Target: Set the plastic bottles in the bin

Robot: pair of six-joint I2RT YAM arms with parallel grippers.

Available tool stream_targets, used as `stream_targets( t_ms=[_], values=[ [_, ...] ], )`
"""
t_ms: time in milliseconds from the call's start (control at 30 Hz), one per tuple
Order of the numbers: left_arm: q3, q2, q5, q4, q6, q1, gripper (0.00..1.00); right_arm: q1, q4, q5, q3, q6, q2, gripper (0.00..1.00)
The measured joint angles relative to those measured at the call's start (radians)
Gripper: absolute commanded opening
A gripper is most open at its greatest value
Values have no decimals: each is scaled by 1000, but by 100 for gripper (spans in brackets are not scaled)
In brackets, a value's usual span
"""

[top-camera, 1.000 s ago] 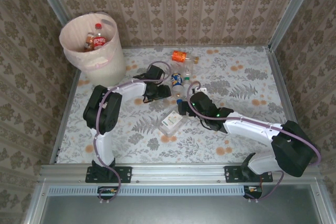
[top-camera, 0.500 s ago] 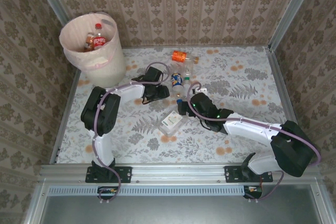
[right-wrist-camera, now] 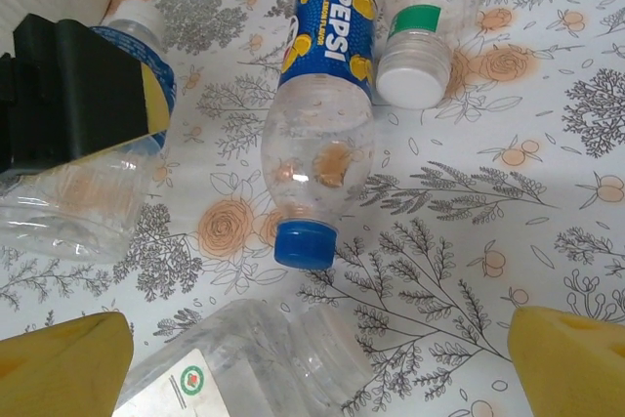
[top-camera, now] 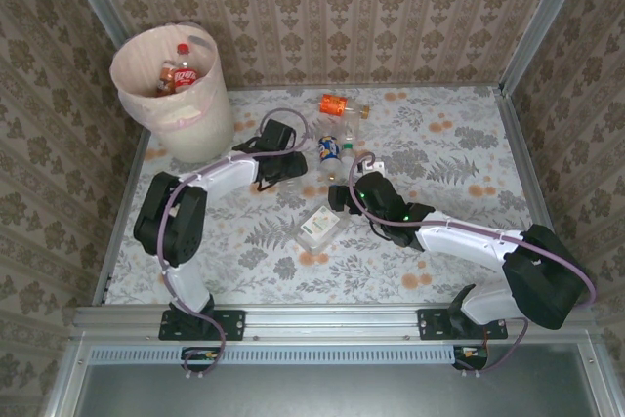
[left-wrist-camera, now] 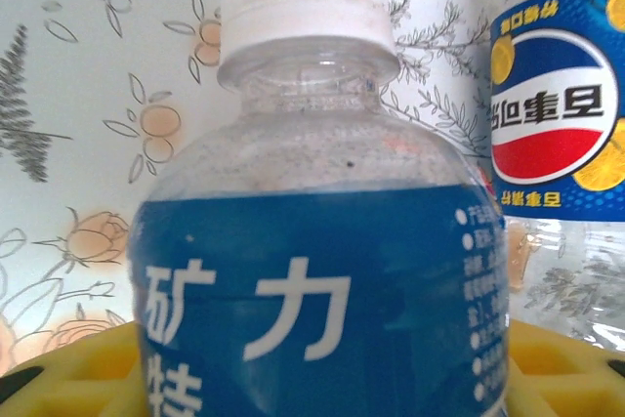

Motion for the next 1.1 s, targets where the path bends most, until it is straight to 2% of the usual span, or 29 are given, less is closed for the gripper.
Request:
stream_targets(
  t_ms=[433,867,1100],
  values=[
    [8,-159,-68,-43,77,28,50,0,24,19,0,-14,0,100],
    [110,-302,-118,-21,158,66,50,0,72,24,-7,-19,-10,100],
    [215,-341,-117,6,218,154,50,0,87,35,-19,-19,-23,100]
  ],
)
